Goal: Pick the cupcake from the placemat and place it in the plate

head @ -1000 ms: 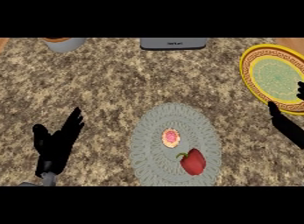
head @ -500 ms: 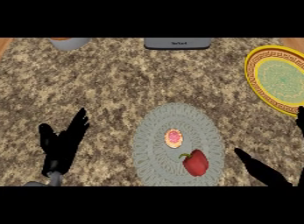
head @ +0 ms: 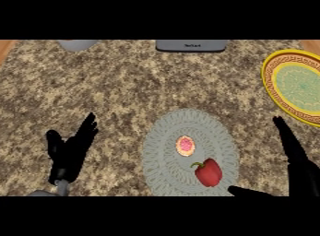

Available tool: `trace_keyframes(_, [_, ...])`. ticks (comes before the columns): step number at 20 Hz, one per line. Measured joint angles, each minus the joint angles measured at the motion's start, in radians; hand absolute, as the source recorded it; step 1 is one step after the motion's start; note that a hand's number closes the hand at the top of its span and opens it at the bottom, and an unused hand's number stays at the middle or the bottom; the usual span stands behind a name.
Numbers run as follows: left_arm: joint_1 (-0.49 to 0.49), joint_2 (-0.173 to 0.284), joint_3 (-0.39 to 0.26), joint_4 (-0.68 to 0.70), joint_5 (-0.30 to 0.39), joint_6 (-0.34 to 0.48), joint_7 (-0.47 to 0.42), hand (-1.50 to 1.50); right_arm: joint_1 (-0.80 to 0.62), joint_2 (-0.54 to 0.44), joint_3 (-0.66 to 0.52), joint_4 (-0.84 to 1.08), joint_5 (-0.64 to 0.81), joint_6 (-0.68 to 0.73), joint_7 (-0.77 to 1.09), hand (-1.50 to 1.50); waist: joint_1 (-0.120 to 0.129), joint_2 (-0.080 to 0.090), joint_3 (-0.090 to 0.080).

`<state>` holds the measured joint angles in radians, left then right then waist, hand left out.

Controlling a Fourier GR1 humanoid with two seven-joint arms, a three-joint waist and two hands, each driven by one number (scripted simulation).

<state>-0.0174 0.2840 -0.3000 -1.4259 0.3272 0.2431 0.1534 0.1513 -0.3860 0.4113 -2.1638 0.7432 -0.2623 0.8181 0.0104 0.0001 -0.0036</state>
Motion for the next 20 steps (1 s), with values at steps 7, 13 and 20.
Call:
trace_keyframes(7, [-0.005,-0.006,0.019,0.011,-0.005,-0.024,0.008,0.00,-0.226,0.158,0.100,0.107,0.135,0.181,0.227,-1.50,0.001,-0.001,0.003])
trace_keyframes(13, [-0.004,-0.026,0.022,0.010,-0.035,-0.019,0.006,0.00,-0.314,0.296,0.120,0.259,0.208,0.228,0.260,-1.50,-0.003,-0.002,0.005])
trace_keyframes(20, [0.015,-0.022,0.050,-0.024,-0.047,-0.038,0.042,0.00,-0.307,0.363,0.158,0.359,0.205,0.210,0.252,-1.50,-0.006,-0.001,0.004])
